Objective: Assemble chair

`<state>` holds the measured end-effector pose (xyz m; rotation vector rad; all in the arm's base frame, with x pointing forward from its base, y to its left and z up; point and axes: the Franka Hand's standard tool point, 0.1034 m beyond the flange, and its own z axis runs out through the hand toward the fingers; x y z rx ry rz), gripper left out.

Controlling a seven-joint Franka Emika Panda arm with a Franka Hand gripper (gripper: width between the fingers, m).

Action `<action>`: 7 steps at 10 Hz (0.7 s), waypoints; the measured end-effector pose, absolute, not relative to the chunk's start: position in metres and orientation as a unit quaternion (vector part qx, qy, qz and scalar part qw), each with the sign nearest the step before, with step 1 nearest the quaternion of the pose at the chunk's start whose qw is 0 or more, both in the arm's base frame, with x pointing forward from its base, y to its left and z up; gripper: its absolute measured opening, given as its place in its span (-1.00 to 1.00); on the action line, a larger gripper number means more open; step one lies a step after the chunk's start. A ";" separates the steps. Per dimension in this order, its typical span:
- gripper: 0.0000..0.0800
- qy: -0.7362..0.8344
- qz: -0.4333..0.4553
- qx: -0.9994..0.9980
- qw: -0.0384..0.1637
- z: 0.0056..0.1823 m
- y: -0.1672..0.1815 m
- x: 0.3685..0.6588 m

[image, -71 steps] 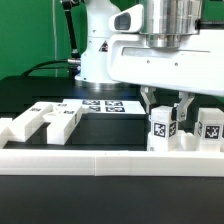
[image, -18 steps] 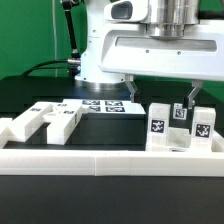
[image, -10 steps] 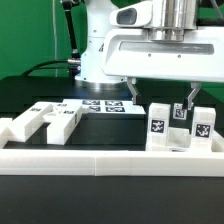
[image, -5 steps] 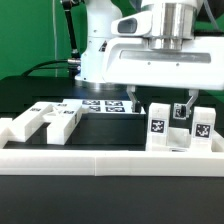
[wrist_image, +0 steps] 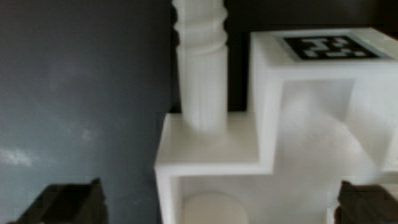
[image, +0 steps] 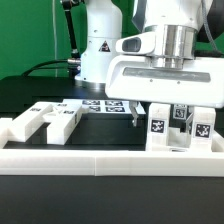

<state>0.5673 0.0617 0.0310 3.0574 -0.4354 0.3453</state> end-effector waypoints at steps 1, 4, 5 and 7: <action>0.62 -0.140 0.108 0.984 0.019 0.026 0.060 0.565; 0.62 -0.139 0.100 0.985 0.025 0.014 0.058 0.560; 0.62 -0.138 0.099 0.985 0.026 0.013 0.058 0.559; 0.62 -0.133 0.100 0.986 0.026 0.017 0.056 0.569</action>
Offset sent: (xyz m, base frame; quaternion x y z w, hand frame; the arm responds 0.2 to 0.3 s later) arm 0.0009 0.0001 -0.0119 -0.0022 0.0099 -0.0068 0.9999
